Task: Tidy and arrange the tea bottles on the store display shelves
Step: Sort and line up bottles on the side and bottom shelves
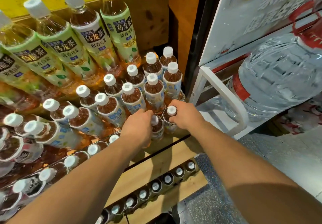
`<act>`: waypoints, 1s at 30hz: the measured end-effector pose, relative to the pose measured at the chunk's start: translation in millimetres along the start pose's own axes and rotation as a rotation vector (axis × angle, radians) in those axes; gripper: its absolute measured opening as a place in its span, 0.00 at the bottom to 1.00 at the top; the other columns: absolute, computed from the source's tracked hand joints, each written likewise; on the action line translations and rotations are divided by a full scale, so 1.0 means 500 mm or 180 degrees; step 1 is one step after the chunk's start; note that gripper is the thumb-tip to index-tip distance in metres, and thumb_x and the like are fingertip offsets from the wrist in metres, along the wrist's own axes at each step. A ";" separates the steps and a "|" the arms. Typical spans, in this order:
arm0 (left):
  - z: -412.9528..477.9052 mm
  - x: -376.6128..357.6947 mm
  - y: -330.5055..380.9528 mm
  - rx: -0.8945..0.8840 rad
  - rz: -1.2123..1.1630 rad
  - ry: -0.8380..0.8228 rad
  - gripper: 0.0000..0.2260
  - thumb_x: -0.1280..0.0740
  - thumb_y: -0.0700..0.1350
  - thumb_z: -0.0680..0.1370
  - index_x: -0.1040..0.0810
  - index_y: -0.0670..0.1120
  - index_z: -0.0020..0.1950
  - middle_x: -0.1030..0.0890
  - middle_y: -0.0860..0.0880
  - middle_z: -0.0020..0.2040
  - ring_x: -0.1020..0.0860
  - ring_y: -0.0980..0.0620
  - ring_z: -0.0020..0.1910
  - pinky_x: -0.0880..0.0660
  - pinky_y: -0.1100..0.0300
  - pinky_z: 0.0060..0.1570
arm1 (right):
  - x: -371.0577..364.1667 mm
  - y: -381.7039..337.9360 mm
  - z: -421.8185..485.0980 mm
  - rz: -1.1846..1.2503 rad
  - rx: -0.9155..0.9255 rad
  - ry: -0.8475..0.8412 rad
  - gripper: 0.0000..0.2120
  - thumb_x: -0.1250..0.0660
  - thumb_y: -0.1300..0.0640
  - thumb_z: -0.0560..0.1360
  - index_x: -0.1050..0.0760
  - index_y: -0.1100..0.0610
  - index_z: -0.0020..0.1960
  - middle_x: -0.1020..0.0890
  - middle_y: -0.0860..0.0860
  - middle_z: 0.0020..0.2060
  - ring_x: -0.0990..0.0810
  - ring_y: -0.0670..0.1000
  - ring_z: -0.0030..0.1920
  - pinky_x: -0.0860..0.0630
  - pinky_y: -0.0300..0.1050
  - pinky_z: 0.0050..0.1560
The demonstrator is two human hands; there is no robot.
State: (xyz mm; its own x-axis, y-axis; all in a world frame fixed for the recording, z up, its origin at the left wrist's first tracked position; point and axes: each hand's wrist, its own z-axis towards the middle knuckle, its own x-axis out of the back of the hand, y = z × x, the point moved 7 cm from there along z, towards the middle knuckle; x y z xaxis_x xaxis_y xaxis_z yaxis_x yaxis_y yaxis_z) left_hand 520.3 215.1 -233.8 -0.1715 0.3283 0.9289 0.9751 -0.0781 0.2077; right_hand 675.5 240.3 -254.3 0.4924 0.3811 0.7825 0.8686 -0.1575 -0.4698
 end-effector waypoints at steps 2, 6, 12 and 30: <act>-0.027 0.006 -0.013 0.0013 -0.0136 0.0147 0.20 0.33 0.42 0.76 0.28 0.52 0.67 0.25 0.49 0.57 0.23 0.45 0.55 0.23 0.51 0.53 | -0.002 -0.001 -0.002 -0.0001 0.0013 0.0027 0.19 0.26 0.53 0.75 0.27 0.49 0.63 0.19 0.54 0.59 0.21 0.59 0.58 0.24 0.56 0.60; -0.101 0.006 -0.054 -0.0073 -0.0364 0.0619 0.22 0.33 0.44 0.76 0.29 0.52 0.69 0.28 0.48 0.60 0.26 0.45 0.58 0.25 0.52 0.54 | -0.011 -0.005 -0.013 -0.0025 0.0004 0.0143 0.20 0.26 0.53 0.75 0.27 0.51 0.65 0.19 0.54 0.60 0.22 0.59 0.60 0.26 0.54 0.61; -0.180 -0.038 -0.111 -0.0381 0.0436 0.1161 0.29 0.26 0.47 0.68 0.27 0.50 0.68 0.25 0.48 0.65 0.29 0.44 0.64 0.29 0.49 0.60 | -0.023 -0.002 -0.022 0.0084 -0.0038 0.0417 0.22 0.23 0.53 0.72 0.24 0.52 0.64 0.19 0.53 0.61 0.22 0.58 0.61 0.28 0.50 0.60; -0.385 -0.485 -0.262 0.0801 0.0133 -0.0249 0.45 0.30 0.64 0.67 0.42 0.48 0.79 0.41 0.44 0.79 0.39 0.41 0.76 0.36 0.47 0.70 | -0.073 0.042 -0.015 0.1801 0.0159 0.0529 0.24 0.24 0.69 0.72 0.22 0.52 0.64 0.18 0.53 0.57 0.20 0.58 0.58 0.20 0.47 0.40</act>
State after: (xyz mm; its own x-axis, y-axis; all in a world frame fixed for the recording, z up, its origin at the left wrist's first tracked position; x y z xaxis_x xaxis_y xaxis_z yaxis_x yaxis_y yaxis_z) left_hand 406.9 -35.5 -427.0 -0.1284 0.4022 0.9065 0.9871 0.1403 0.0776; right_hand 676.2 216.5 -289.7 0.8839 0.1020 0.4564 0.4668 -0.2501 -0.8483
